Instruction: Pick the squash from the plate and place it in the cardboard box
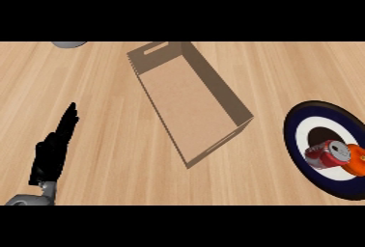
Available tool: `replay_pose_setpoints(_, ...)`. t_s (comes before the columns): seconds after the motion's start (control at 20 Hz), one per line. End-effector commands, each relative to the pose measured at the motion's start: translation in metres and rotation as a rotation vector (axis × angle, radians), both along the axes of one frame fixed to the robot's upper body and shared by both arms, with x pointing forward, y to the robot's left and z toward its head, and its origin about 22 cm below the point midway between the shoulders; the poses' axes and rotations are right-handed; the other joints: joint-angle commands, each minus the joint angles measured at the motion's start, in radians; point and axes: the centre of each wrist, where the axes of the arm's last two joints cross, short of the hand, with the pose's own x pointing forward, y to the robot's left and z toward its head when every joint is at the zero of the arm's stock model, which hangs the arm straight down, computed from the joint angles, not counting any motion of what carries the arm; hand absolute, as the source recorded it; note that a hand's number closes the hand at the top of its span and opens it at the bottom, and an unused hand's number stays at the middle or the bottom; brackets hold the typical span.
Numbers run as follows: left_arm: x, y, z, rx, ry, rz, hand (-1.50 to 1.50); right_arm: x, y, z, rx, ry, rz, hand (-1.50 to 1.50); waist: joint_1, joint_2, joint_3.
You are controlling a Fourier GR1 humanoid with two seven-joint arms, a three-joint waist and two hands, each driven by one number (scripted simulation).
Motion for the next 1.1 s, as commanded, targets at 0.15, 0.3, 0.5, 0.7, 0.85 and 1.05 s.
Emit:
replay_pose_setpoints(0.15,-0.006,-0.009,0.004,0.012,0.002,-0.014,0.00,-0.048,-0.051,0.006,-0.269,0.364,-0.028,-1.50,0.012,-0.003,-0.004)
replay_pose_setpoints(0.3,-0.010,-0.007,0.004,0.015,0.015,-0.007,0.00,-0.064,-0.042,-0.001,-0.348,0.548,0.041,-1.50,0.006,-0.005,-0.005)
replay_pose_setpoints(0.5,-0.010,-0.009,0.010,0.020,0.003,-0.010,0.00,-0.055,-0.055,0.049,-0.407,0.830,0.124,-1.50,0.015,-0.005,-0.007)
replay_pose_setpoints(0.7,-0.007,-0.003,0.008,0.023,0.002,0.006,0.00,-0.052,-0.035,0.042,-0.406,1.058,0.229,-1.50,0.017,-0.003,-0.006)
replay_pose_setpoints(0.85,-0.009,-0.008,0.007,0.020,-0.009,-0.001,0.00,-0.038,-0.013,0.050,-0.376,1.126,0.279,-1.50,0.020,-0.003,-0.004)
replay_pose_setpoints(1.05,0.004,-0.014,0.020,0.008,0.022,-0.020,0.00,-0.032,0.017,0.036,-0.341,1.164,0.257,-1.50,0.016,-0.003,-0.003)
